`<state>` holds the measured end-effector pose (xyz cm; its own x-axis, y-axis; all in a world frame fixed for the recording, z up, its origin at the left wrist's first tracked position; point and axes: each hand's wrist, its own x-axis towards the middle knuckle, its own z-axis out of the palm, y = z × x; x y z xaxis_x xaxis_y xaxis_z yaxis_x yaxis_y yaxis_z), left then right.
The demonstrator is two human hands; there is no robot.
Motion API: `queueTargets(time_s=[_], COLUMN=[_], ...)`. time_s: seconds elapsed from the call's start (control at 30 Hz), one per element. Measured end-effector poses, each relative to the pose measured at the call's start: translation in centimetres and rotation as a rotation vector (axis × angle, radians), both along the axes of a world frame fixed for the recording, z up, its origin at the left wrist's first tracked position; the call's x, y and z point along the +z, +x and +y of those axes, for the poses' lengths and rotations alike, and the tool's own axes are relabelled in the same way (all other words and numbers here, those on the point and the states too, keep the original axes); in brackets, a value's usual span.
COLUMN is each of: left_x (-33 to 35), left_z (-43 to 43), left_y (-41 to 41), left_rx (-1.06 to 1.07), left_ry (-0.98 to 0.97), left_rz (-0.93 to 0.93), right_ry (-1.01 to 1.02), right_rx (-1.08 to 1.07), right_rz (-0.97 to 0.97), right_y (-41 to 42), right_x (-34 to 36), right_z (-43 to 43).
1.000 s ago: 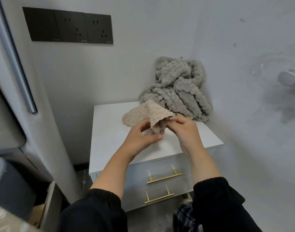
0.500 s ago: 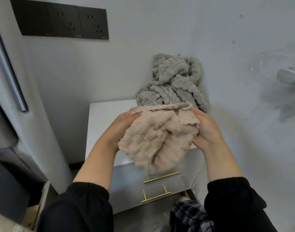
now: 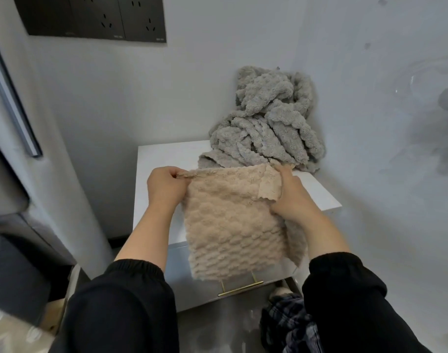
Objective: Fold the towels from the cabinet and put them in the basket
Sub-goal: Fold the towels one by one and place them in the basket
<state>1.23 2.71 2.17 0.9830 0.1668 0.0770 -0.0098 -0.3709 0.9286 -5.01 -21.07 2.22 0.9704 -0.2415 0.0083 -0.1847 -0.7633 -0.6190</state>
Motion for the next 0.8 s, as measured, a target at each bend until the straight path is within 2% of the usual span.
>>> queueTargets(time_s=[0.13,0.23,0.3,0.37,0.43,0.53,0.63,0.67,0.73,0.8], left_x=[-0.4,-0.3,-0.3,-0.5,-0.4,-0.4,-0.2,0.0,0.6,1.3], left_z=[0.7,1.3,1.6,1.6,1.4,0.9,0.4,0.3,0.2,0.1], left_y=[0.4,0.7,0.8,1.1,1.1,1.2,1.5,1.5,1.4,1.3], left_rx=[0.099,0.153,0.148,0.116,0.066,0.023,-0.009,-0.023,-0.052,-0.123], left_ry=[0.200,0.390,0.426,0.298,0.010,-0.264,-0.466,-0.527,-0.629,-0.732], left_rz=[-0.092,-0.100,-0.082,-0.045,0.061,0.193,0.265,0.286,0.284,0.190], right_ry=[0.114,0.245,0.180,0.121,0.175,0.443,0.889,0.983,1.063,1.188], right_rx=[-0.074,-0.227,-0.349,-0.424,-0.434,-0.414,-0.386,-0.349,-0.273,-0.209], right_rz=[-0.273,-0.351,-0.381,-0.361,-0.344,-0.281,-0.138,-0.115,-0.145,-0.293], right_y=[0.3,0.4,0.4,0.2,0.2,0.5,0.8,1.0,1.5,2.2], right_x=[0.9,0.9,0.6,0.4,0.5,0.3,0.7,0.7,0.8,1.0], right_z=[-0.1,-1.0,-1.9,-2.6,-2.7,-2.4,-1.8,-1.8,-1.5,-1.0])
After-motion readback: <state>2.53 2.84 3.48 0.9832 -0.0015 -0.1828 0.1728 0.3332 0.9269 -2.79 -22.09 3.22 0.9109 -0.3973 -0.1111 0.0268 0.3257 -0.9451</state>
